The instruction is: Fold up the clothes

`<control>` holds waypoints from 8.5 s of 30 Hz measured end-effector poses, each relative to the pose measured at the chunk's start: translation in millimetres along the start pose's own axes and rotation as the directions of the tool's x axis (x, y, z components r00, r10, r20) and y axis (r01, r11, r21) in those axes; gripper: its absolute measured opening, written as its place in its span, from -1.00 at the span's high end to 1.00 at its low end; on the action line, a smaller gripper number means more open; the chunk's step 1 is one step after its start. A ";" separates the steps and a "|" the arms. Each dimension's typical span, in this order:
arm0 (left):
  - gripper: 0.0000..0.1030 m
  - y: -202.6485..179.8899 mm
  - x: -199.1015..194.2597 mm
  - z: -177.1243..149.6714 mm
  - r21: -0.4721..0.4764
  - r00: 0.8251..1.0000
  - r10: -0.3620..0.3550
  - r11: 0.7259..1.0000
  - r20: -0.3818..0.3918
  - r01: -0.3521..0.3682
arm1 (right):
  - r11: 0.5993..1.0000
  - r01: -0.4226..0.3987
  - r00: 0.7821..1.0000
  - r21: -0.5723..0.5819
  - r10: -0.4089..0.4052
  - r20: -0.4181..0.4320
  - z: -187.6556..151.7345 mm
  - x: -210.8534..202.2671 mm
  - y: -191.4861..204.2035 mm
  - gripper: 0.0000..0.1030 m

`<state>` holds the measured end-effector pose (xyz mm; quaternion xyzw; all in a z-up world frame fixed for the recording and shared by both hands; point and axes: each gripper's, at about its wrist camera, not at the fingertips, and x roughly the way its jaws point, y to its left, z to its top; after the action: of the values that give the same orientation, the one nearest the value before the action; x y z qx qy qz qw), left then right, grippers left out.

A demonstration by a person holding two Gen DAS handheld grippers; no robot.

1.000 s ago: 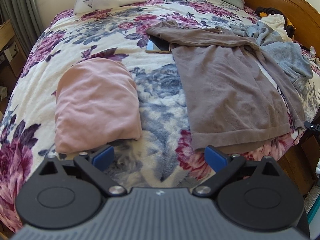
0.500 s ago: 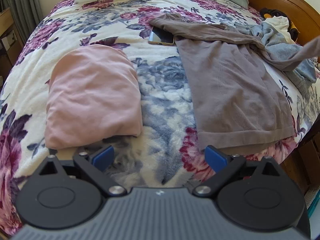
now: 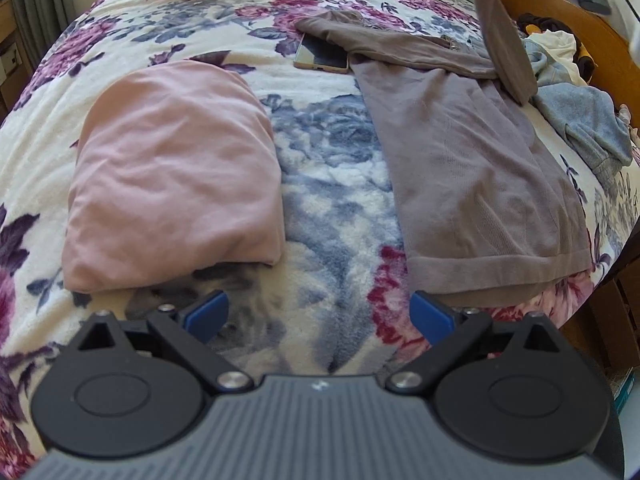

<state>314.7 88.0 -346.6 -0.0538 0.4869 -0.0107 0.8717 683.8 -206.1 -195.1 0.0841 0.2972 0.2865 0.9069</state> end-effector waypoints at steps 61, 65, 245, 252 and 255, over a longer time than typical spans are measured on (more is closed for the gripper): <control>0.96 -9.9 -9.0 -4.4 -0.244 0.924 -0.298 0.903 0.238 0.354 | 0.963 0.076 0.992 0.259 -0.099 0.077 -389.0 -260.8 4.2 0.93; 0.96 -2.4 -43.9 -11.7 -0.248 0.903 -0.323 0.885 0.284 0.394 | 0.978 0.031 0.990 0.205 -0.058 0.125 -374.8 -296.0 32.7 0.93; 0.06 -65.4 112.6 129.7 0.031 0.918 -0.298 0.953 0.262 0.301 | 0.530 -0.060 0.898 0.846 -0.341 0.278 -360.3 -151.8 -86.9 -1.00; 0.10 -35.4 125.7 121.9 -0.119 0.899 -0.350 0.913 0.262 0.390 | 0.580 0.111 0.872 0.807 -0.446 0.201 -321.7 -120.0 -78.6 0.26; 0.05 -20.6 102.9 118.4 -0.145 0.893 -0.340 0.908 0.295 0.394 | 0.640 0.170 0.855 0.749 -0.474 0.212 -304.1 -116.8 -65.1 0.42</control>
<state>470.1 70.1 -370.2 -0.2338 0.3463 -0.1192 0.9006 458.7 -331.5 -404.9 0.4246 0.2074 -0.0427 0.8803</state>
